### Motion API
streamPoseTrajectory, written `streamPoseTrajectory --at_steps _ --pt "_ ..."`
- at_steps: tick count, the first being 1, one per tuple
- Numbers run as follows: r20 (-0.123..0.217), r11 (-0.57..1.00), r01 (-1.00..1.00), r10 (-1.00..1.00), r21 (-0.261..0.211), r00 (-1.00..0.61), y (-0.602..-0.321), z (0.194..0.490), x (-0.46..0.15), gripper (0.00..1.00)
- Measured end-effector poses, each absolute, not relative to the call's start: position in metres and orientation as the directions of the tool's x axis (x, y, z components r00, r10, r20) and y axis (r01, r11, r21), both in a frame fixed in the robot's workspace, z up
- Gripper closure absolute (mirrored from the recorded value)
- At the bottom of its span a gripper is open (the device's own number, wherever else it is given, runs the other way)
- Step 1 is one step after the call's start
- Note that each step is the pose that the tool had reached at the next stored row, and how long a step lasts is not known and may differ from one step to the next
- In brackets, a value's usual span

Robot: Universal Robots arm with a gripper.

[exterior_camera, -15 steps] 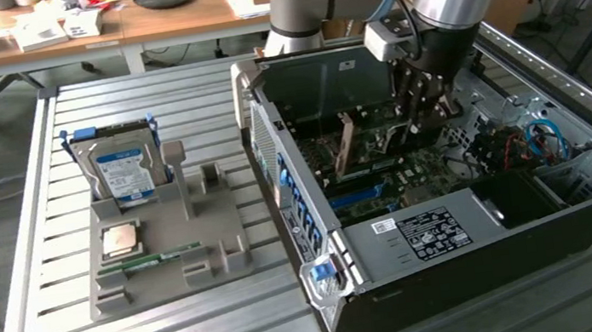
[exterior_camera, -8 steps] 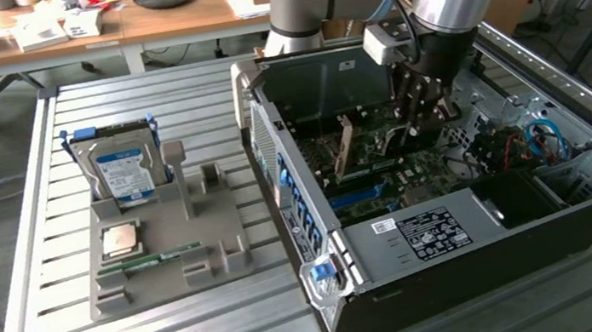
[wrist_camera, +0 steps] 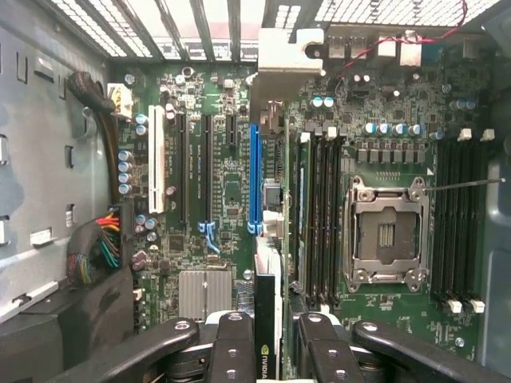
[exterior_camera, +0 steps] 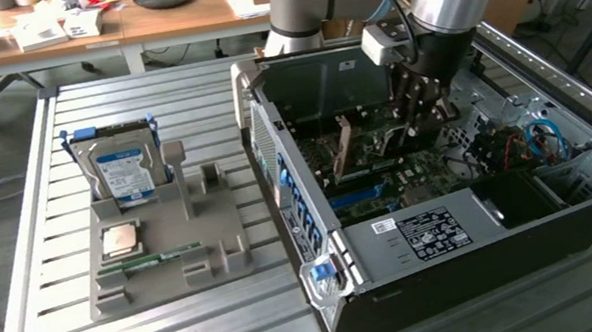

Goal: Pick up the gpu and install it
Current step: 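Insert the gpu into the slot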

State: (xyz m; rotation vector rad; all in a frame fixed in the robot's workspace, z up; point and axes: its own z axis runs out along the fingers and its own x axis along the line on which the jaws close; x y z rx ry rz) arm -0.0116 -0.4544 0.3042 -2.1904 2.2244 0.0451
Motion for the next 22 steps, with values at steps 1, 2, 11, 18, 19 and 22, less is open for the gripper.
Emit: streamPoseTrajectory --at_steps 1,2,11,18,19,22 --pt "-0.034 0.015 -1.0 -0.999 0.007 -0.016 -0.454 0.304 -0.013 0.74" --pt "-0.034 0.015 -1.0 -0.999 0.007 -0.016 -0.454 0.304 -0.014 0.74" --pt "-0.034 0.015 -1.0 -0.999 0.005 -0.015 -0.454 0.3 -0.024 0.74" --pt "-0.034 0.015 -1.0 -0.999 0.005 -0.015 -0.454 0.295 -0.027 0.74" --pt "-0.034 0.015 -1.0 -0.999 0.005 -0.015 -0.454 0.295 -0.027 0.74" --pt "-0.035 0.015 -1.0 -0.999 0.005 -0.015 -0.454 0.295 -0.027 0.74"
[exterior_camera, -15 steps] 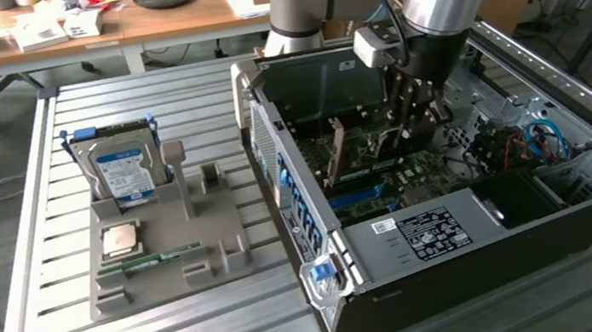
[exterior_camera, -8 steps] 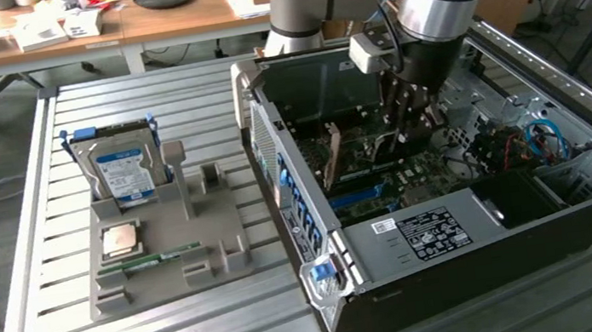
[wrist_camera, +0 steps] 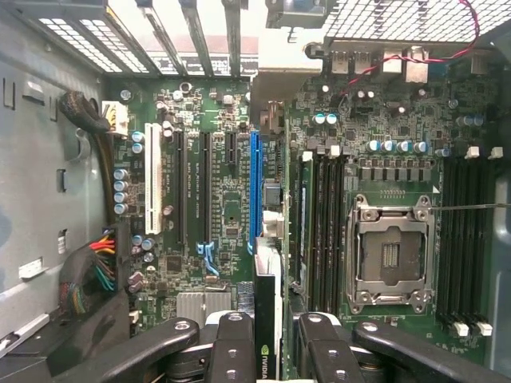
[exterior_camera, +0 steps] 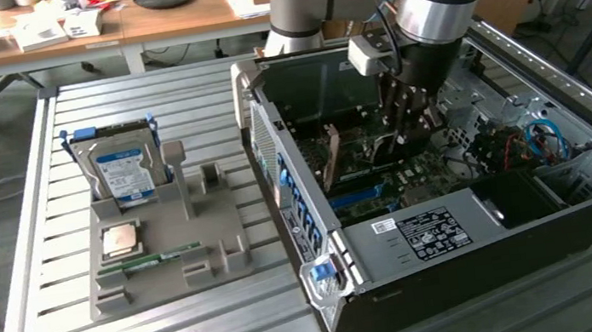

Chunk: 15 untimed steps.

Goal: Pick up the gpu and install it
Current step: 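Insert the gpu into the slot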

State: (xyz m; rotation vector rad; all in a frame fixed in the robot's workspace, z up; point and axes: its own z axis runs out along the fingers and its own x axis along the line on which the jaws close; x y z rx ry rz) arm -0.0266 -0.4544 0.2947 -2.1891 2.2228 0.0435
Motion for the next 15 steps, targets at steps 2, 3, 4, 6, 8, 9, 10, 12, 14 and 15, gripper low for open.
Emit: streamPoseTrajectory --at_steps 2,3,4,6,8,9,10,12,14,15 --pt "-0.035 0.015 -1.0 -0.999 0.005 -0.015 -0.4544 0.2942 -0.0267 0.74" --pt "-0.035 0.015 -1.0 -0.999 0.005 -0.015 -0.4544 0.2936 -0.0268 0.74" --pt "-0.035 0.015 -1.0 -0.999 0.005 -0.016 -0.4544 0.2929 -0.0271 0.74" --pt "-0.035 0.015 -1.0 -0.999 0.005 -0.015 -0.4544 0.2914 -0.0273 0.74" --pt "-0.035 0.015 -1.0 -0.999 0.005 -0.015 -0.4544 0.2899 -0.0277 0.74" --pt "-0.035 0.015 -1.0 -0.999 0.005 -0.016 -0.4544 0.2891 -0.028 0.74" --pt "-0.035 0.015 -1.0 -0.999 0.005 -0.015 -0.4544 0.2883 -0.0281 0.74" --pt "-0.035 0.015 -1.0 -0.999 0.005 -0.015 -0.4544 0.2869 -0.0285 0.74" --pt "-0.035 0.015 -1.0 -0.999 0.005 -0.015 -0.4545 0.2866 -0.0288 0.74" --pt "-0.035 0.015 -1.0 -0.999 0.005 -0.016 -0.4545 0.2866 -0.0293 0.74"
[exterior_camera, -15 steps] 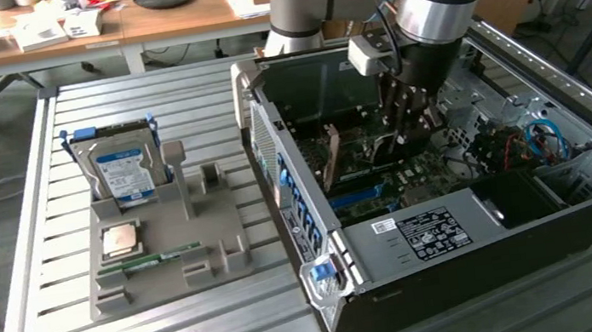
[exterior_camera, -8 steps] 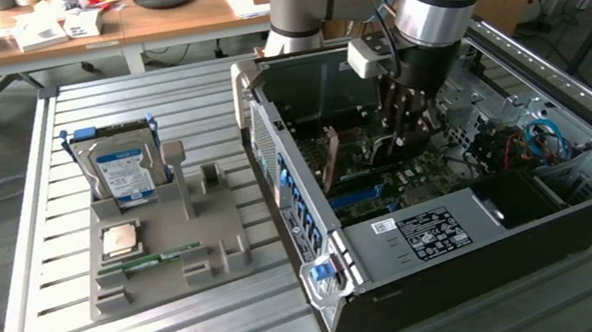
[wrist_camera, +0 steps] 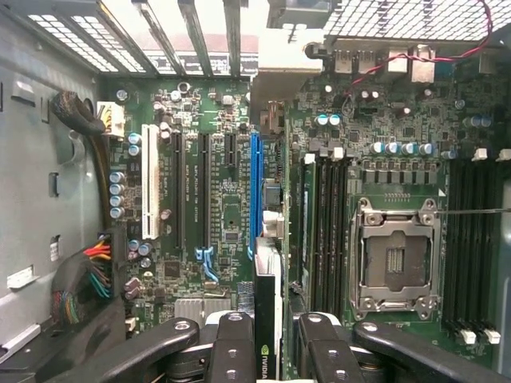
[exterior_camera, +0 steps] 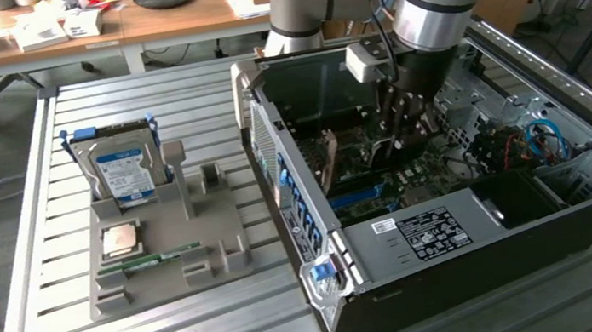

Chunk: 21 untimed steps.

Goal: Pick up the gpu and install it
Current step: 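Insert the gpu into the slot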

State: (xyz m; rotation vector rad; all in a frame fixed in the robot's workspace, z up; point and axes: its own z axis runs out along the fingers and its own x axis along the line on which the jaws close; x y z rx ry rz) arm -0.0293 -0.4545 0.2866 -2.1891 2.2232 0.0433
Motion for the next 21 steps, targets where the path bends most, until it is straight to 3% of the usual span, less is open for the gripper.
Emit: streamPoseTrajectory --at_steps 21 --pt "-0.035 0.015 -1.0 -0.999 0.005 -0.015 -0.4605 0.2807 -0.0381 0.74"
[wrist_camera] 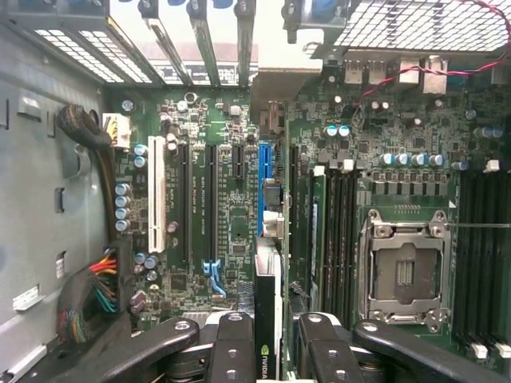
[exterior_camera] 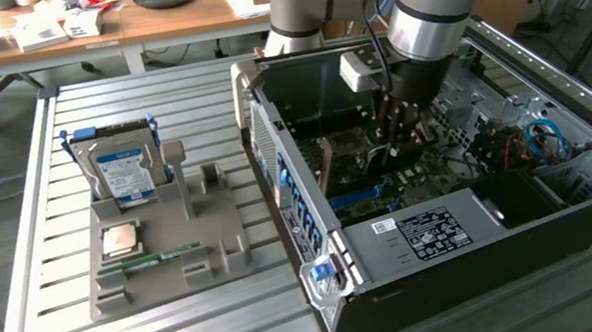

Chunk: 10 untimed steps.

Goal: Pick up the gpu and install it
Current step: 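Insert the gpu into the slot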

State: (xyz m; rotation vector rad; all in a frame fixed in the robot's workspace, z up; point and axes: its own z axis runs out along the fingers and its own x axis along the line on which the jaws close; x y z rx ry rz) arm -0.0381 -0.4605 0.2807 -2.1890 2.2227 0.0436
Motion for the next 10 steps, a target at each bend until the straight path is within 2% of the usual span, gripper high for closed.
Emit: streamPoseTrajectory --at_steps 10 --pt "-0.034 0.015 -1.0 -0.999 0.005 -0.015 -0.4607 0.2742 -0.0413 0.74"
